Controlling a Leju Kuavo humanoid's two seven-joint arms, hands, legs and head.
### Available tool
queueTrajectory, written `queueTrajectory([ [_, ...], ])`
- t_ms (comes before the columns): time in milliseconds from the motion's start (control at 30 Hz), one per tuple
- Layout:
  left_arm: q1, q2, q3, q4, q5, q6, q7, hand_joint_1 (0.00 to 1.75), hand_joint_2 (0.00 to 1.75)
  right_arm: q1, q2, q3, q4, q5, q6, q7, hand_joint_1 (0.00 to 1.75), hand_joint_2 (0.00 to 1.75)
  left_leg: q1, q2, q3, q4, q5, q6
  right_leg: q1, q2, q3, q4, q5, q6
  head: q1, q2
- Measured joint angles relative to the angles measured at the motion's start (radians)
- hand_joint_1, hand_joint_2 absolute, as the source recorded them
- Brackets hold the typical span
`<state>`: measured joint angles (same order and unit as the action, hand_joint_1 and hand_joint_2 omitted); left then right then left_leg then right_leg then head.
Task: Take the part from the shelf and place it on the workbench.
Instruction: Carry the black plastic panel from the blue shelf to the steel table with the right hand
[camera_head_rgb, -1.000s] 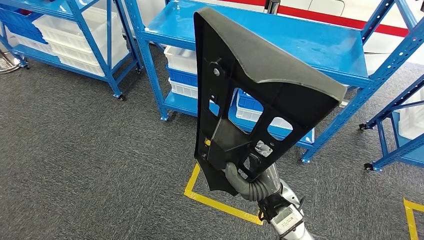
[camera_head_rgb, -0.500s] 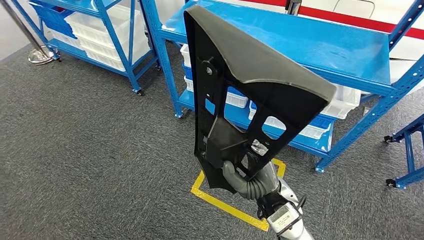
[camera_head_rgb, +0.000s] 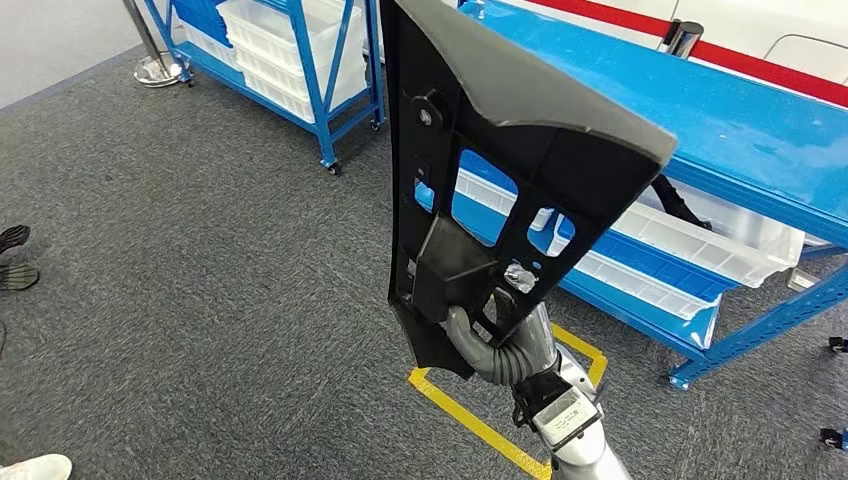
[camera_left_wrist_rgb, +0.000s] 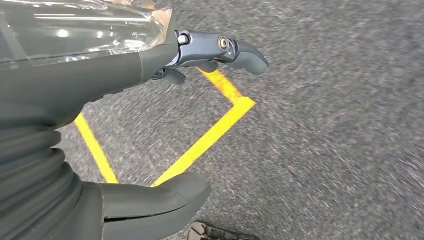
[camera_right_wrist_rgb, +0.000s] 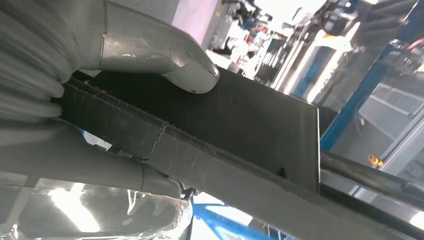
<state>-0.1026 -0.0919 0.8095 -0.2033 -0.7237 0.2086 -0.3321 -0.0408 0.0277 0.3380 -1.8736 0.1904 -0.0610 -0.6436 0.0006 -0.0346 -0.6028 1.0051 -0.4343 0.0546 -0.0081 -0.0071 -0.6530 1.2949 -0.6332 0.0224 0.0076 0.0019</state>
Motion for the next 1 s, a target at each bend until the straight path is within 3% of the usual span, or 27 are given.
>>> queueTrajectory([
  [33,0.001,0.0,0.0,0.0,0.0,0.0,0.0,0.0,1.75,-0.001,0.0,0.0,0.002,0.0,0.0,0.0,1.75,1.75,0.001,-0.014,0.0,0.001,0.0,-0.001,-0.003,0.002,0.009,-0.024,0.018,0.011,0.0,0.0],
  [100,0.002,-0.001,0.001,0.0,0.002,-0.001,-0.001,0.0,1.75,-0.005,0.0,0.0,0.005,-0.002,0.002,0.001,1.75,1.75,0.003,-0.04,-0.001,0.007,0.0,-0.008,-0.014,0.028,0.068,-0.158,0.079,0.034,0.0,0.0],
  [133,0.002,-0.001,0.003,0.0,0.005,0.001,-0.004,0.0,1.75,-0.007,0.0,0.0,0.007,-0.005,0.005,0.001,1.75,1.75,0.003,-0.051,-0.005,0.012,-0.001,-0.013,-0.018,0.045,0.094,-0.219,0.102,0.038,0.0,0.0],
  [200,0.004,-0.001,0.007,0.0,0.012,0.013,-0.013,0.0,1.75,-0.011,0.0,0.001,0.012,-0.011,0.013,0.003,1.75,1.75,0.002,-0.069,-0.014,0.017,0.001,-0.027,-0.018,0.065,0.114,-0.271,0.119,0.032,-0.001,0.0],
  [267,0.011,-0.001,0.014,0.0,0.02,0.026,-0.022,0.0,1.75,-0.018,-0.001,0.004,0.02,-0.017,0.019,0.004,1.75,1.75,0.004,-0.08,-0.021,0.016,0.006,-0.04,-0.016,0.049,0.114,-0.272,0.125,0.017,-0.001,0.0],
  [300,0.015,-0.002,0.018,0.0,0.023,0.029,-0.024,0.0,1.75,-0.022,-0.001,0.006,0.024,-0.019,0.021,0.004,1.75,1.75,0.005,-0.07,-0.025,0.022,0.002,-0.045,-0.018,0.042,0.115,-0.273,0.128,0.011,-0.002,0.0],
  [367,0.016,-0.003,0.023,0.0,0.024,0.029,-0.026,0.0,1.75,-0.03,0.0,0.009,0.03,-0.022,0.021,0.002,1.75,1.75,0.005,-0.024,-0.053,0.081,-0.036,-0.054,-0.021,0.021,0.116,-0.275,0.131,-0.004,-0.007,0.0],
  [433,0.015,-0.004,0.025,0.001,0.023,0.027,-0.023,0.0,1.75,-0.032,-0.001,0.011,0.035,-0.025,0.02,0.0,1.75,1.75,0.007,0.018,-0.114,0.21,-0.1,-0.062,-0.015,-0.002,0.115,-0.275,0.129,-0.014,-0.011,0.0],
  [500,0.016,-0.005,0.029,0.001,0.022,0.026,-0.018,0.0,1.75,-0.033,-0.002,0.013,0.041,-0.029,0.018,0.0,1.75,1.75,0.01,0.03,-0.157,0.298,-0.126,-0.065,-0.009,-0.026,0.115,-0.275,0.128,-0.016,-0.011,0.0],
  [533,0.017,-0.005,0.031,0.001,0.022,0.026,-0.017,0.0,1.75,-0.035,-0.002,0.014,0.044,-0.031,0.017,0.0,1.75,1.75,0.01,0.032,-0.151,0.288,-0.112,-0.064,-0.007,-0.037,0.115,-0.275,0.127,-0.017,-0.011,0.0],
  [567,0.017,-0.005,0.033,0.001,0.022,0.026,-0.016,0.0,1.75,-0.038,-0.002,0.015,0.047,-0.033,0.017,0.0,1.75,1.75,0.009,0.037,-0.125,0.24,-0.084,-0.059,-0.006,-0.047,0.116,-0.275,0.126,-0.018,-0.011,0.0],
  [600,0.017,-0.004,0.034,0.0,0.022,0.027,-0.016,0.0,1.75,-0.043,-0.002,0.015,0.049,-0.034,0.016,0.001,1.75,1.75,0.007,0.051,-0.085,0.171,-0.053,-0.052,-0.004,-0.055,0.117,-0.275,0.126,-0.019,-0.011,0.0],
  [667,0.014,-0.003,0.034,0.0,0.022,0.028,-0.016,0.0,1.75,-0.053,-0.002,0.016,0.052,-0.035,0.015,0.002,1.75,1.75,-0.005,0.087,-0.024,0.057,-0.019,-0.037,0.003,-0.069,0.118,-0.275,0.123,-0.016,-0.01,0.0],
  [700,0.014,-0.003,0.034,0.0,0.022,0.028,-0.016,0.0,1.75,-0.057,-0.002,0.017,0.054,-0.036,0.014,0.003,1.75,1.75,-0.011,0.097,-0.012,0.031,-0.015,-0.031,0.006,-0.077,0.118,-0.275,0.122,-0.014,-0.01,0.0],
  [767,0.013,-0.003,0.035,0.0,0.023,0.029,-0.014,0.0,1.75,-0.061,-0.001,0.017,0.059,-0.037,0.013,0.005,1.75,1.75,-0.016,0.084,-0.012,0.02,-0.014,-0.023,0.008,-0.093,0.12,-0.278,0.12,-0.008,-0.01,0.0],
  [800,0.014,-0.003,0.036,0.0,0.023,0.029,-0.014,0.0,1.75,-0.063,-0.001,0.017,0.062,-0.038,0.012,0.005,1.75,1.75,-0.014,0.076,-0.009,0.014,-0.01,-0.019,0.008,-0.09,0.12,-0.276,0.116,-0.004,-0.01,0.0],
  [867,0.013,-0.004,0.038,0.0,0.023,0.028,-0.014,0.0,1.75,-0.065,-0.001,0.018,0.065,-0.039,0.011,0.006,1.75,1.75,-0.007,0.056,0.0,-0.002,0.001,-0.008,0.008,-0.051,0.1,-0.227,0.089,-0.001,-0.009,0.0],
  [933,0.012,-0.004,0.038,0.0,0.024,0.027,-0.014,0.0,1.75,-0.064,-0.003,0.018,0.069,-0.04,0.011,0.006,1.75,1.75,-0.002,0.034,0.001,-0.008,0.006,-0.002,0.003,-0.007,0.041,-0.103,0.036,-0.006,-0.007,0.0],
  [1000,0.012,-0.005,0.039,0.0,0.024,0.027,-0.013,0.0,1.75,-0.062,-0.006,0.018,0.075,-0.042,0.01,0.006,1.75,1.75,0.0,0.009,-0.001,-0.007,0.007,-0.003,-0.001,0.001,-0.012,-0.002,0.006,0.0,-0.007,0.0],
])
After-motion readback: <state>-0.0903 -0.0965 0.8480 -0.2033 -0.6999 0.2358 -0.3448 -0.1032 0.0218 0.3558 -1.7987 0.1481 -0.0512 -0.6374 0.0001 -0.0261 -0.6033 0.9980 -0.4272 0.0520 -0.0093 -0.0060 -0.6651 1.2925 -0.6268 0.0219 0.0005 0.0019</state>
